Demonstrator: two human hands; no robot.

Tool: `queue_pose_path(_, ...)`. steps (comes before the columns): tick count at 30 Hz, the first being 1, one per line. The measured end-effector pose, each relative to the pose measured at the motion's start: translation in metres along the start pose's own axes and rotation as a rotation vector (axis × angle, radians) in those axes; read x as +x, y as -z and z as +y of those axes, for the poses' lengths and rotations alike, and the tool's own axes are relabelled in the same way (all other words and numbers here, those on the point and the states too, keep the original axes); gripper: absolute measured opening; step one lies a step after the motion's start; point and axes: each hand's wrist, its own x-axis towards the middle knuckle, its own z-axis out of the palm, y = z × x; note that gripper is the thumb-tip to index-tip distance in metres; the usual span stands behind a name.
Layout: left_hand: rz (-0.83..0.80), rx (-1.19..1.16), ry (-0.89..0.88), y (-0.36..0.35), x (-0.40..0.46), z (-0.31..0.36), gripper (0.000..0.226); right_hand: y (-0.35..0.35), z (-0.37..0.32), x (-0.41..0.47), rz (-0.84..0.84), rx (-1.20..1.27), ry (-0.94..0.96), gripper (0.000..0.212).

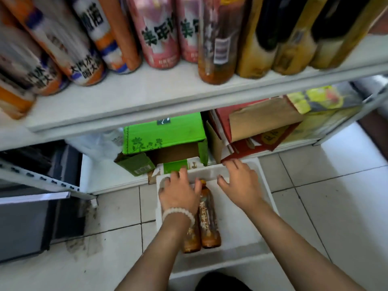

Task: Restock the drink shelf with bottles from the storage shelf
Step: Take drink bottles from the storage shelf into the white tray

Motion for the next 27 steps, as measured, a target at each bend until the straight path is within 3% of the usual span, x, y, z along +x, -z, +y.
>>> queue_pose_path(7, 0.299, -0.015, -0.103, 0.093, -0.026, 0.041, 0.058, 0.121, -0.012, 0.003, 0.358, -0.062, 0.157, 0.034)
queue_pose_path(11, 0.365, -0.023, -0.122, 0.133, -0.045, 0.056, 0.066, 0.170, -0.017, -0.015, 0.545, -0.008, 0.223, 0.031)
queue_pose_path(19, 0.512, -0.055, -0.148, 0.194, -0.054, 0.077, 0.068, 0.234, -0.024, -0.022, 0.501, 0.039, 0.164, 0.050)
queue_pose_path(27, 0.588, -0.150, -0.142, 0.233, 0.008, 0.092, 0.091, 0.253, -0.050, 0.035, 0.435, 0.223, 0.076, 0.067)
